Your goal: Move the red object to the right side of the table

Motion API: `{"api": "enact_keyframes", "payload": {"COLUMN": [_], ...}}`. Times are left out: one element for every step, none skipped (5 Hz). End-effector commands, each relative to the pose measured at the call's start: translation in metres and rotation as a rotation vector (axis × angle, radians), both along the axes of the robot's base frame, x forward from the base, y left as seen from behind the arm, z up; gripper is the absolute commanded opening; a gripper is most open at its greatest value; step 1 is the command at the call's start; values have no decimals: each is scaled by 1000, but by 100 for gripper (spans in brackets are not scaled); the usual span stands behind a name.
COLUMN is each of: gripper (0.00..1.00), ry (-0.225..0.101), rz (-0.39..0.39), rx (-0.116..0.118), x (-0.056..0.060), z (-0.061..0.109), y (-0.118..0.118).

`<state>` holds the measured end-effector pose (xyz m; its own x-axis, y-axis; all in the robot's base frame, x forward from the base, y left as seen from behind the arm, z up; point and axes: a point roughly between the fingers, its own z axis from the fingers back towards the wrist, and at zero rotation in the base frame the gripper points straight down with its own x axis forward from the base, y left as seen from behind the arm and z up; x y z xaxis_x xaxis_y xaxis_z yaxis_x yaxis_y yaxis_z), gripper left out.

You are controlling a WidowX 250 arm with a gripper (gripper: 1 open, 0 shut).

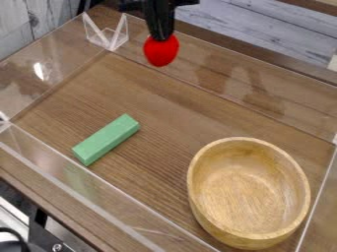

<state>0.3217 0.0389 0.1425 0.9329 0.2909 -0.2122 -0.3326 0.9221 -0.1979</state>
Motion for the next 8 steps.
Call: {"api": "enact_keyframes", "payload": {"gripper": [0,0,0,0,0,0,0,0], "ry": [-55,-41,-35,-38,-40,-45,-50,-53], "rz": [-32,-47,-55,-55,-81,-103,-110,-113], "rx": [18,42,49,55,60,65,70,72], "x": [-9,-9,-12,-6,3,18,20,23], "z": [12,-3,-16,-28,-41,-54,-57,-59], "y": [-38,-56,-60,-57,-54,-50,-34,-18]}}
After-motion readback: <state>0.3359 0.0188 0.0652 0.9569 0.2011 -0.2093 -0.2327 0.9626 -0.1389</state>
